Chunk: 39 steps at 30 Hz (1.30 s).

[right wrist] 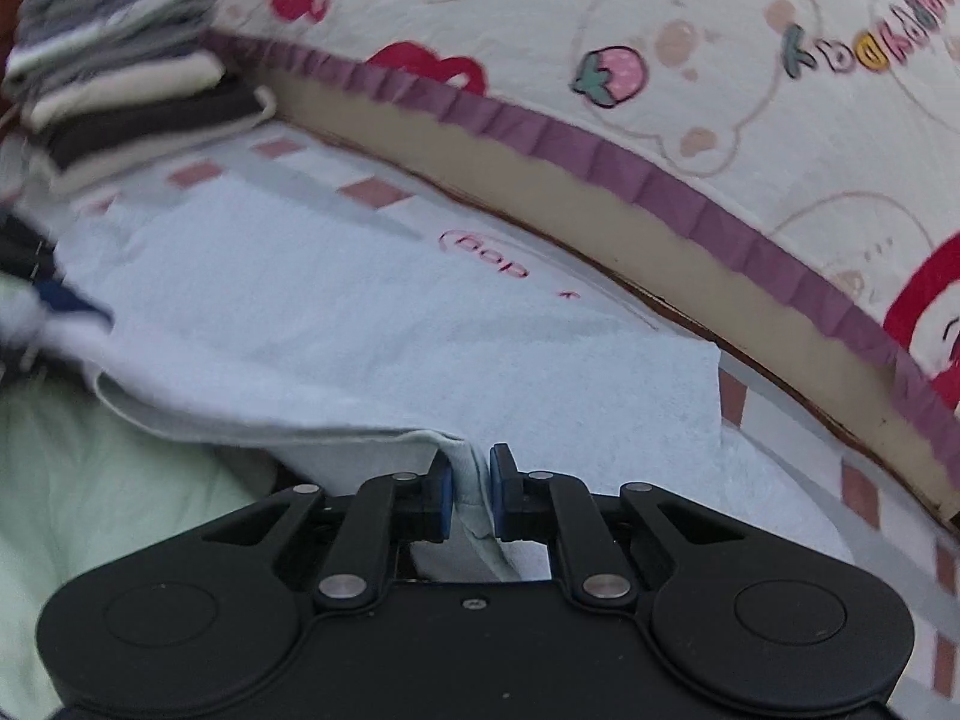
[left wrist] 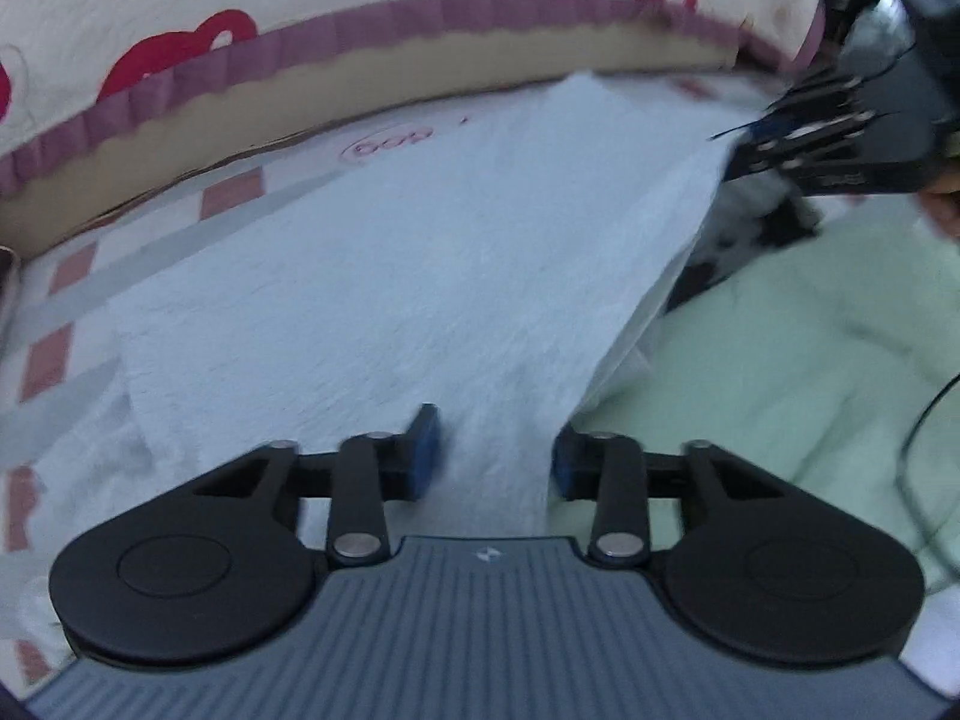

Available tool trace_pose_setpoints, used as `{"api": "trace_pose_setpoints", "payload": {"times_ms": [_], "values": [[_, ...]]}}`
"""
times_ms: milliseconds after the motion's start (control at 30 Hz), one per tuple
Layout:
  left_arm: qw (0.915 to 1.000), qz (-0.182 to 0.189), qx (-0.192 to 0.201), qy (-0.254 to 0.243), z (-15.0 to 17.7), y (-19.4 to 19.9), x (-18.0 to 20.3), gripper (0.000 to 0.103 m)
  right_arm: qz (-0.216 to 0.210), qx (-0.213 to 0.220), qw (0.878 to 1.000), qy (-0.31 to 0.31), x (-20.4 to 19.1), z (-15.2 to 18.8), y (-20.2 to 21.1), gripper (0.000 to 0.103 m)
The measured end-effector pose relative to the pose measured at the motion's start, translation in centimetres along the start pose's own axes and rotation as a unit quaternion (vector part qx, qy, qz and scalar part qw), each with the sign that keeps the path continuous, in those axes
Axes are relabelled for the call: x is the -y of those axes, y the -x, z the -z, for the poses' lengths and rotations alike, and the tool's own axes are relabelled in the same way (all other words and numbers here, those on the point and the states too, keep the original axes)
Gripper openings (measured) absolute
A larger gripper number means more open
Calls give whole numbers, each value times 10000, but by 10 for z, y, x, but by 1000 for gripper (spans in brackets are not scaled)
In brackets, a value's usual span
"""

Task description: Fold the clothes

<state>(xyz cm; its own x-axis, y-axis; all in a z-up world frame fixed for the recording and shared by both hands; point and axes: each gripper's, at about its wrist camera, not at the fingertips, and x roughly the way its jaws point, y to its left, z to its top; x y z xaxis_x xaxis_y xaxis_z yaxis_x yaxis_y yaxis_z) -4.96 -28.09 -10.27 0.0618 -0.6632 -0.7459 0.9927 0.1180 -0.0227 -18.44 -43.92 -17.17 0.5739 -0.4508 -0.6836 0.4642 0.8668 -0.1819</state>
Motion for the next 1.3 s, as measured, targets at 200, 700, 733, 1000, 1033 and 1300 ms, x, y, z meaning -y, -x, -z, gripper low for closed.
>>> {"api": "trace_pose_setpoints", "payload": {"times_ms": [200, 700, 733, 1000, 1033, 1300], "values": [[9939, -377, 79, -1030, 2, -10, 36, 87, -61, -85, 9999, 35, 7, -14, -10, 12], [9975, -149, -394, -573, -44, -81, -18, 28, -718, -691, 9924, -722, 52, -41, -76, 13], [9989, -8, -410, -236, -48, -84, -30, 31, -802, -827, 9896, -858, 58, -45, -86, 13], [9833, 738, -427, 1606, -43, -87, -79, 39, -1137, -1525, 9632, -1899, 94, -36, -114, 29], [9816, 695, -420, 1727, -42, -87, -82, 41, -1165, -1537, 9636, -1849, 96, -32, -114, 33], [9868, 617, -218, 1481, -35, -76, -83, 41, -1463, -1368, 9641, -1742, 107, 3, -106, 40]]}}
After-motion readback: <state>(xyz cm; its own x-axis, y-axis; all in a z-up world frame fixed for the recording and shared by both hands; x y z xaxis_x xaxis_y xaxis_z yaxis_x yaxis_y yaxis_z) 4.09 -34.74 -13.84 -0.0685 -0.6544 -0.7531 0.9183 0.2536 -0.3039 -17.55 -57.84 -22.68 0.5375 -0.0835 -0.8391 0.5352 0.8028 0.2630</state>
